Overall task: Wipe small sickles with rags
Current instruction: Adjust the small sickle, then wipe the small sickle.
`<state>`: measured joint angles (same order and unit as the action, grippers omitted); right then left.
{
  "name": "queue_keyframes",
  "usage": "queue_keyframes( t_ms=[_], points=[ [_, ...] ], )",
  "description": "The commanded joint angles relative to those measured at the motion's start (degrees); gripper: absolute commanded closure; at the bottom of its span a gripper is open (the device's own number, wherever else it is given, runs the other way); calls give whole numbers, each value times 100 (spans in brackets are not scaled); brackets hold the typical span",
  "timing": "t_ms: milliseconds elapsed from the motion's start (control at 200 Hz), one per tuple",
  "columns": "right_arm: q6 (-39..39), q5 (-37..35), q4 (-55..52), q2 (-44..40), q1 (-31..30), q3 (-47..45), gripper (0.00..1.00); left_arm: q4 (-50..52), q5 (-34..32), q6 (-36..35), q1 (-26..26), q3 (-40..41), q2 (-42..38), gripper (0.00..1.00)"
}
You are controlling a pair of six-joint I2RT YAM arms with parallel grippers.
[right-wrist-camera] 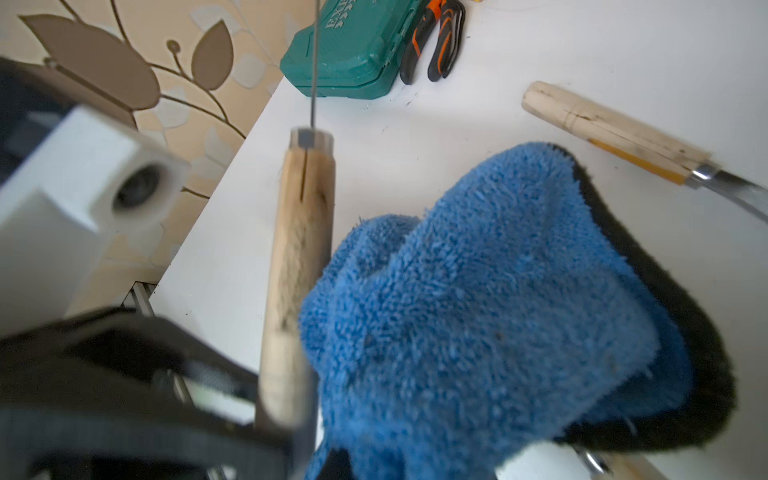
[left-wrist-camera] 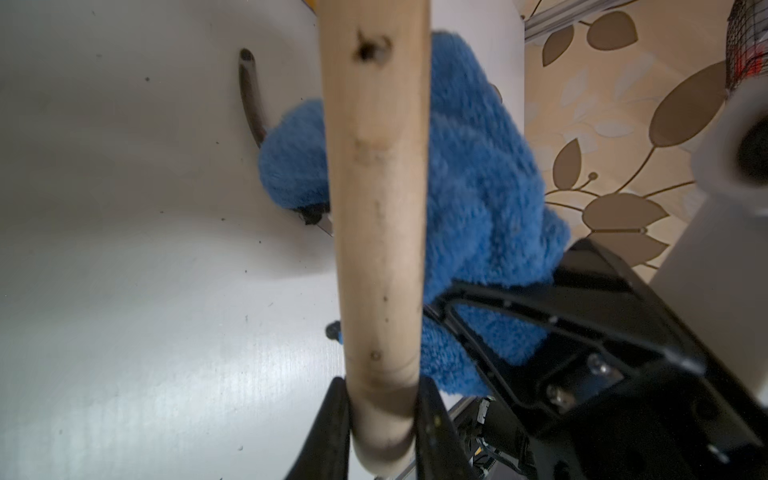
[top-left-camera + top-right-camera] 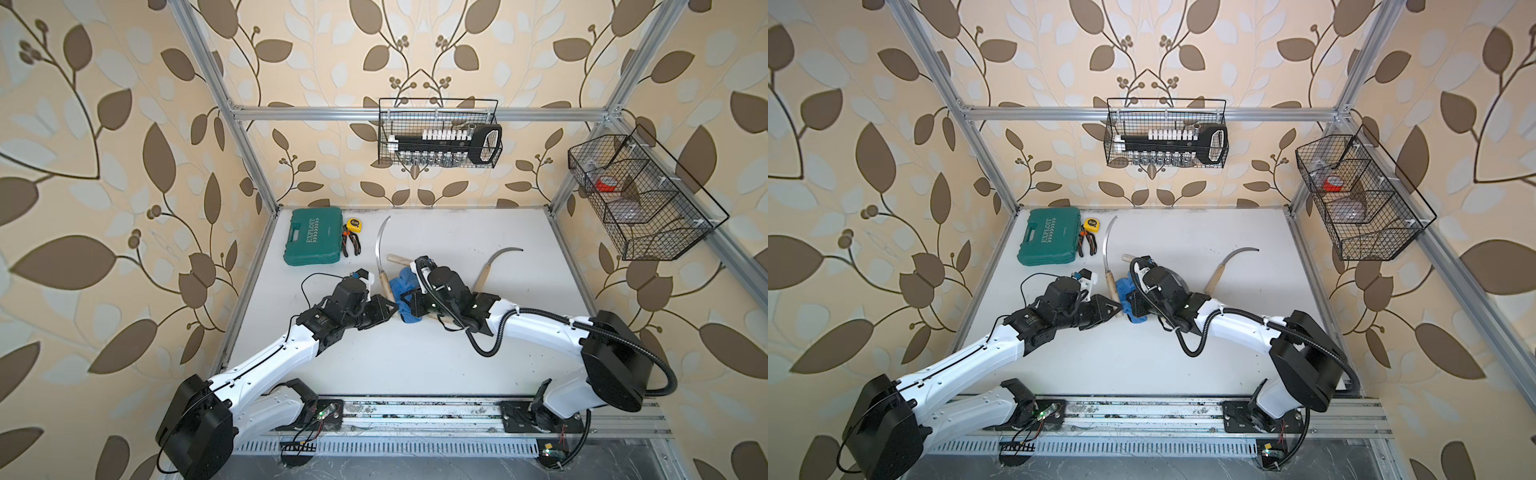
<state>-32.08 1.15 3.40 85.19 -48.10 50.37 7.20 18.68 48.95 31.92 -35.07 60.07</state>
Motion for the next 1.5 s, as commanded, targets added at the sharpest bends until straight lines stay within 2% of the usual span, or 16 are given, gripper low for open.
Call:
queue_keyframes(
  t_ms=[0,170,245,350,505,760,930,1100,1335,1500],
  points=[
    [15,-348,-36,-339,11,-282,100,-173,289,-490,-140,-253,-124,100],
    [160,-340,-191,-637,-32,-404,100,-51,342,-732,-165,-608,-135,100],
    [270,-356,-151,-670,-260,-371,100,-136,452,-778,-163,-738,-35,100],
    [371,-415,-187,-547,-669,-171,100,-89,632,-895,-164,-1005,107,100],
    [369,-97,-107,-188,-803,147,100,-58,630,-974,-167,-1293,203,100],
    [283,-438,-109,-540,-708,201,100,-105,671,-1011,-163,-1164,308,100],
    [166,-172,-185,-783,-334,106,100,75,508,-1081,-167,-1178,211,100],
    [168,-52,0,-884,-346,-22,100,64,442,-1124,-161,-1095,185,100],
    [181,188,-69,-258,-386,427,100,35,543,-1085,-164,-1107,200,100],
    [228,-70,-145,-702,-485,259,100,-35,518,-1054,-160,-1012,171,100]
  ],
)
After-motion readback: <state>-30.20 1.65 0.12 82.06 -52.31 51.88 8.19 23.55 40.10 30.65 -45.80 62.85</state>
